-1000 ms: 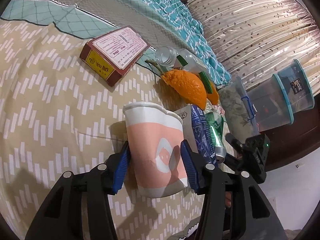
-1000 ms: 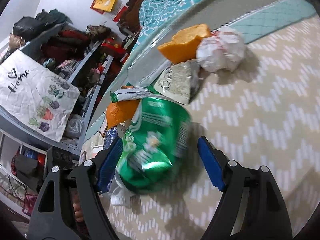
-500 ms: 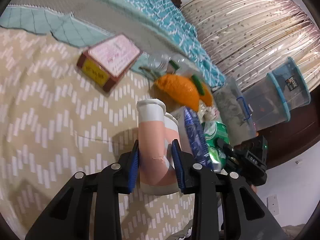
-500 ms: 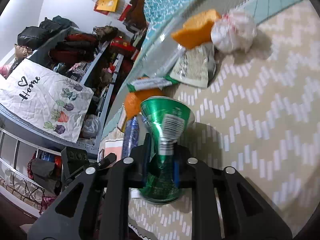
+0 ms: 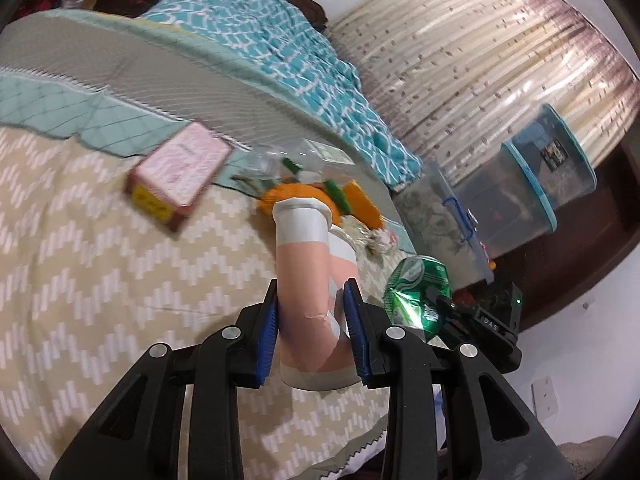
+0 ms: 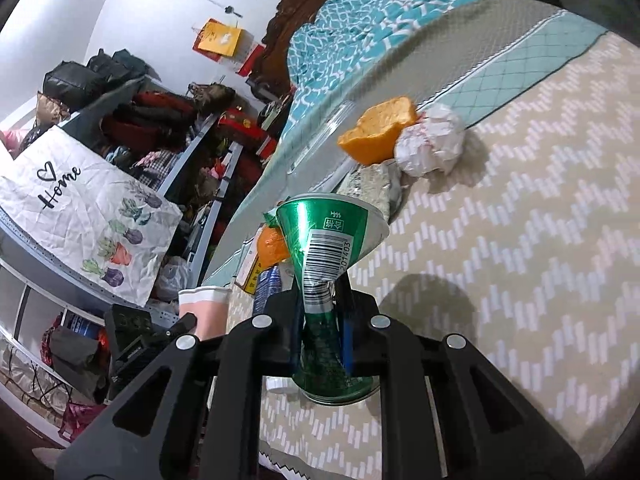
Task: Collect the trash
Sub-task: 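Carry the pink cup and green can to the bin and release both, then return both grippers to the bed and approach the blue carton and orange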
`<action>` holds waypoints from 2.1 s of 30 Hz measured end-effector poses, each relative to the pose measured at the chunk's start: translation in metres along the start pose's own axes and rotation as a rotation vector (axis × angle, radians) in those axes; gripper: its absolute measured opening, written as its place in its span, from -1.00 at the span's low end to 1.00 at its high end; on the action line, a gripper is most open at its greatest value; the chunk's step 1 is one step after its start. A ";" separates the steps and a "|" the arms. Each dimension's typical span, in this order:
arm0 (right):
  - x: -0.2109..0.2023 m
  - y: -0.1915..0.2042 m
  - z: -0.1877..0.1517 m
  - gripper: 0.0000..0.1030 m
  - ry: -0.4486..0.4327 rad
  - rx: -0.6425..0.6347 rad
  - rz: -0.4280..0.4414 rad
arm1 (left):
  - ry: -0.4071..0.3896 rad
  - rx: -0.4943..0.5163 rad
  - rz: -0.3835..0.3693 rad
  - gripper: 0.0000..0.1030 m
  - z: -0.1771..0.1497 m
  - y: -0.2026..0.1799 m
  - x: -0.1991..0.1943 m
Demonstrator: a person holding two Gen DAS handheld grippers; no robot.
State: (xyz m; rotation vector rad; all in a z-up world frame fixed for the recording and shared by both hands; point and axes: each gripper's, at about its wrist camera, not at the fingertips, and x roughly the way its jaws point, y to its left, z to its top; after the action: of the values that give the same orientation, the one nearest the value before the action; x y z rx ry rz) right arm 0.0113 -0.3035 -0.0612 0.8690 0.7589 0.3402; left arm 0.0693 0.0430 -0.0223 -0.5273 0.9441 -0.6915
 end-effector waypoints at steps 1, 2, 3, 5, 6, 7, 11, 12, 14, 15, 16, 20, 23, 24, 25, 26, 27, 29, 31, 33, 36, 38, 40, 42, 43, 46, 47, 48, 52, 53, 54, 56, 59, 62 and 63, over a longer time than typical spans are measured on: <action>-0.004 -0.004 0.000 -0.66 -0.011 0.006 -0.004 | 0.011 0.018 -0.006 -0.42 0.003 -0.008 0.005; -0.008 -0.007 0.000 -0.66 -0.019 0.011 -0.006 | 0.020 0.035 -0.010 -0.42 0.006 -0.014 0.009; -0.013 -0.012 0.000 -0.66 -0.031 0.020 -0.008 | 0.031 0.058 -0.015 -0.42 0.009 -0.023 0.015; -0.026 -0.023 0.000 -0.66 -0.062 0.042 -0.012 | 0.058 0.107 -0.020 -0.42 0.013 -0.043 0.031; -0.031 -0.028 -0.002 -0.66 -0.076 0.049 -0.016 | 0.075 0.132 -0.021 -0.42 0.016 -0.054 0.041; -0.039 -0.035 -0.002 -0.66 -0.093 0.059 -0.022 | 0.097 0.156 -0.024 -0.42 0.017 -0.065 0.053; -0.073 -0.065 0.000 -0.66 -0.163 0.107 -0.031 | 0.196 0.231 -0.037 -0.42 0.017 -0.111 0.109; -0.081 -0.072 0.001 -0.66 -0.180 0.116 -0.033 | 0.220 0.247 -0.041 -0.42 0.016 -0.121 0.122; -0.106 -0.092 0.005 -0.66 -0.228 0.141 -0.044 | 0.274 0.281 -0.056 -0.42 0.013 -0.145 0.152; -0.116 -0.100 0.007 -0.66 -0.246 0.149 -0.050 | 0.307 0.301 -0.066 -0.42 0.011 -0.160 0.171; -0.131 -0.111 0.011 -0.66 -0.275 0.158 -0.063 | 0.328 0.315 -0.073 -0.42 0.010 -0.170 0.183; -0.185 -0.151 0.033 -0.66 -0.368 0.184 -0.126 | 0.417 0.400 -0.115 -0.42 0.000 -0.231 0.253; -0.224 -0.180 0.053 -0.66 -0.433 0.203 -0.201 | 0.461 0.471 -0.149 -0.41 -0.009 -0.285 0.308; -0.233 -0.188 0.058 -0.66 -0.448 0.213 -0.215 | 0.471 0.492 -0.153 -0.40 -0.013 -0.299 0.323; -0.245 -0.200 0.065 -0.66 -0.471 0.230 -0.240 | 0.482 0.520 -0.155 -0.39 -0.018 -0.318 0.342; -0.253 -0.208 0.071 -0.60 -0.492 0.241 -0.270 | 0.486 0.542 -0.154 -0.39 -0.023 -0.333 0.357; -0.258 -0.214 0.075 -0.59 -0.504 0.244 -0.297 | 0.486 0.564 -0.153 -0.38 -0.026 -0.349 0.373; -0.268 -0.228 0.082 -0.03 -0.517 0.253 -0.358 | 0.476 0.605 -0.136 -0.32 -0.033 -0.375 0.401; -0.280 -0.232 0.082 0.59 -0.574 0.247 -0.368 | 0.466 0.636 -0.059 0.17 -0.041 -0.395 0.430; -0.286 -0.226 0.079 0.52 -0.601 0.224 -0.399 | 0.468 0.652 -0.021 0.19 -0.046 -0.399 0.440; -0.299 -0.221 0.066 0.45 -0.673 0.230 -0.379 | 0.465 0.650 -0.032 0.17 -0.047 -0.396 0.434; -0.301 -0.218 0.058 0.41 -0.692 0.232 -0.343 | 0.452 0.650 -0.042 0.17 -0.046 -0.388 0.416; -0.294 -0.212 0.056 0.36 -0.678 0.222 -0.321 | 0.451 0.644 -0.058 0.17 -0.048 -0.372 0.391; -0.284 -0.209 0.058 0.24 -0.641 0.212 -0.308 | 0.463 0.646 -0.056 0.17 -0.051 -0.354 0.371; -0.274 -0.205 0.062 0.20 -0.606 0.204 -0.294 | 0.474 0.647 -0.048 0.17 -0.054 -0.343 0.361; -0.247 -0.187 0.065 0.07 -0.537 0.178 -0.251 | 0.489 0.632 -0.028 0.17 -0.059 -0.308 0.326; -0.237 -0.179 0.067 0.04 -0.515 0.161 -0.238 | 0.491 0.623 -0.023 0.17 -0.059 -0.294 0.313; -0.230 -0.172 0.068 0.02 -0.498 0.148 -0.229 | 0.486 0.616 -0.013 0.17 -0.058 -0.283 0.302; -0.176 -0.135 0.078 0.01 -0.377 0.075 -0.178 | 0.406 0.571 0.083 0.17 -0.051 -0.222 0.247; -0.160 -0.124 0.080 0.01 -0.343 0.057 -0.163 | 0.394 0.545 0.108 0.17 -0.048 -0.206 0.237; -0.147 -0.117 0.081 0.01 -0.315 0.044 -0.151 | 0.387 0.518 0.125 0.17 -0.046 -0.192 0.229; -0.108 -0.092 0.083 0.01 -0.232 -0.003 -0.123 | 0.361 0.423 0.177 0.14 -0.039 -0.155 0.210; -0.055 -0.052 0.080 0.01 -0.122 -0.074 -0.078 | 0.319 0.378 0.239 -0.23 -0.034 -0.127 0.188; -0.004 -0.013 0.070 0.02 -0.024 -0.146 -0.040 | 0.247 0.442 0.316 -0.25 -0.039 -0.126 0.168; 0.008 -0.004 0.066 0.03 -0.002 -0.164 -0.031 | 0.242 0.453 0.332 -0.23 -0.042 -0.124 0.163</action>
State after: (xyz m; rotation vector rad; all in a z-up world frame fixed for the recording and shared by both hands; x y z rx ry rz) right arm 0.0640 -0.3383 -0.0409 0.7028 0.7314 0.3687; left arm 0.0619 -0.1639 -0.0477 0.1159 1.0305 -0.6480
